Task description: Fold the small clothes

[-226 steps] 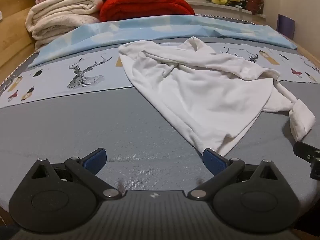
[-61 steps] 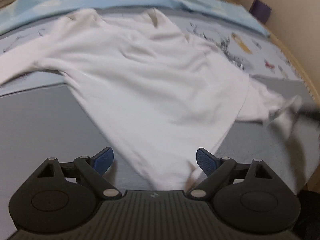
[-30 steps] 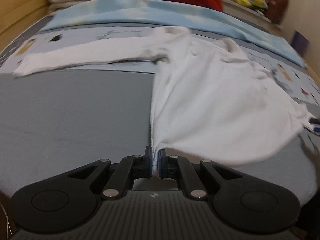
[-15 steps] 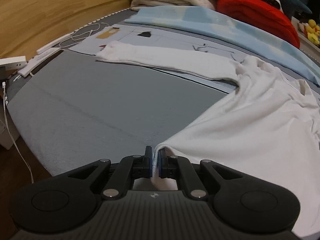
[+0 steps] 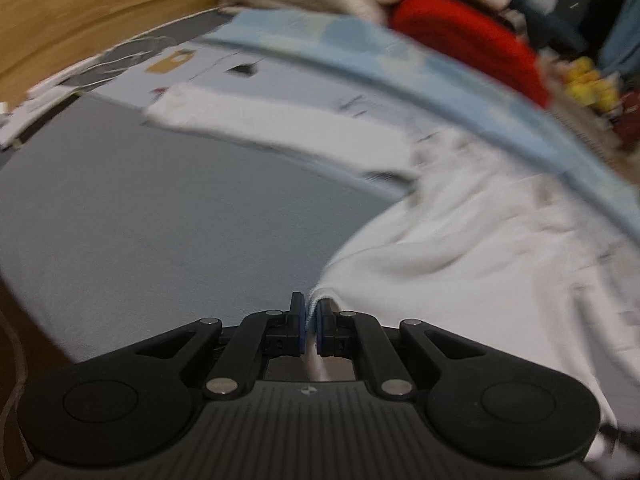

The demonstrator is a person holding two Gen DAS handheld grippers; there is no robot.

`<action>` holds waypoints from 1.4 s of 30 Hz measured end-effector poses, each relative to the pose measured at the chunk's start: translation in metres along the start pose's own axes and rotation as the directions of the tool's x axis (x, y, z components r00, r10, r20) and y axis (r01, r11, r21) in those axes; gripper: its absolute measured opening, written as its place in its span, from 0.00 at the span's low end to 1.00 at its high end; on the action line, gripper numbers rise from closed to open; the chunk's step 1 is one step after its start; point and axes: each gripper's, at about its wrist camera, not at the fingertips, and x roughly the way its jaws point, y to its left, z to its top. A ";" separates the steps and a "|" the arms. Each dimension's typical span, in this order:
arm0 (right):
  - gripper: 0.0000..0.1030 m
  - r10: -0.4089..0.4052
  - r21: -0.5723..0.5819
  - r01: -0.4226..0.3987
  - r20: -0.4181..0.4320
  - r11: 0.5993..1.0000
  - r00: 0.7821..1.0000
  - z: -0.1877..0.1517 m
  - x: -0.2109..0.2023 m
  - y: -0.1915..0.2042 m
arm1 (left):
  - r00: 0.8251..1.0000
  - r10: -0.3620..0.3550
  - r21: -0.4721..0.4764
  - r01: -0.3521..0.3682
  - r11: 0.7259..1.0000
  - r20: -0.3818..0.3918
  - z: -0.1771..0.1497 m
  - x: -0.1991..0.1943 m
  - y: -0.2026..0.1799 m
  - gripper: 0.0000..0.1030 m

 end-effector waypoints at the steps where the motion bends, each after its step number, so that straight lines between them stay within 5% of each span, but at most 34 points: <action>1: 0.03 0.000 0.037 -0.002 0.055 0.999 0.998 0.019 -0.020 -0.009 | 0.999 -0.037 0.002 0.037 0.999 0.013 0.009 -0.008 -0.006 0.04; 5: 0.03 -0.085 0.133 0.057 0.219 0.989 0.972 0.116 -0.064 -0.045 | 0.991 -0.096 0.046 0.092 0.995 0.096 0.070 -0.007 -0.046 0.04; 9: 0.03 -0.245 0.221 0.192 0.245 0.956 0.938 0.239 -0.016 -0.070 | 0.992 -0.083 0.032 0.080 0.996 0.099 0.163 0.057 -0.118 0.04; 12: 0.03 -0.334 0.309 0.237 0.313 0.921 0.889 0.330 0.019 -0.063 | 0.984 -0.070 0.002 0.071 0.997 0.167 0.240 0.080 -0.175 0.04; 14: 0.03 -0.330 0.335 0.192 0.425 0.922 0.843 0.380 0.001 -0.046 | 0.956 -0.097 0.010 0.098 0.995 0.276 0.286 0.057 -0.204 0.04; 17: 0.03 -0.298 0.306 0.138 0.575 0.942 0.762 0.423 -0.057 -0.020 | 0.884 -0.119 0.029 0.118 0.993 0.453 0.332 0.002 -0.227 0.04; 19: 0.03 -0.267 0.252 0.129 0.660 0.959 0.702 0.429 -0.095 -0.004 | 0.839 -0.127 0.039 0.125 0.991 0.530 0.344 -0.029 -0.231 0.04; 21: 0.03 -0.245 0.201 0.144 0.696 0.969 0.675 0.418 -0.118 0.003 | 0.822 -0.142 0.063 0.129 0.990 0.552 0.339 -0.048 -0.229 0.04; 24: 0.03 -0.223 0.167 0.149 0.674 0.975 0.704 0.377 -0.128 -0.008 | 0.849 -0.156 0.118 0.111 0.987 0.506 0.305 -0.046 -0.223 0.04; 29: 0.03 -0.222 0.141 0.174 0.489 0.975 0.843 0.247 -0.116 -0.033 | 0.937 -0.160 0.250 0.083 0.965 0.309 0.177 -0.016 -0.179 0.04; 33: 0.03 -0.264 0.164 0.222 0.308 0.961 0.914 0.127 -0.095 -0.050 | 0.985 -0.127 0.306 0.085 0.948 0.118 0.066 0.006 -0.128 0.04; 37: 0.03 -0.318 0.211 0.290 0.116 0.934 0.941 0.036 -0.062 -0.069 | 0.997 -0.052 0.344 0.066 0.937 -0.049 -0.028 0.034 -0.092 0.04; 42: 0.03 -0.346 0.259 0.335 -0.004 0.906 0.938 -0.035 -0.037 -0.076 | 0.995 0.019 0.373 0.019 0.928 -0.098 -0.097 0.044 -0.064 0.04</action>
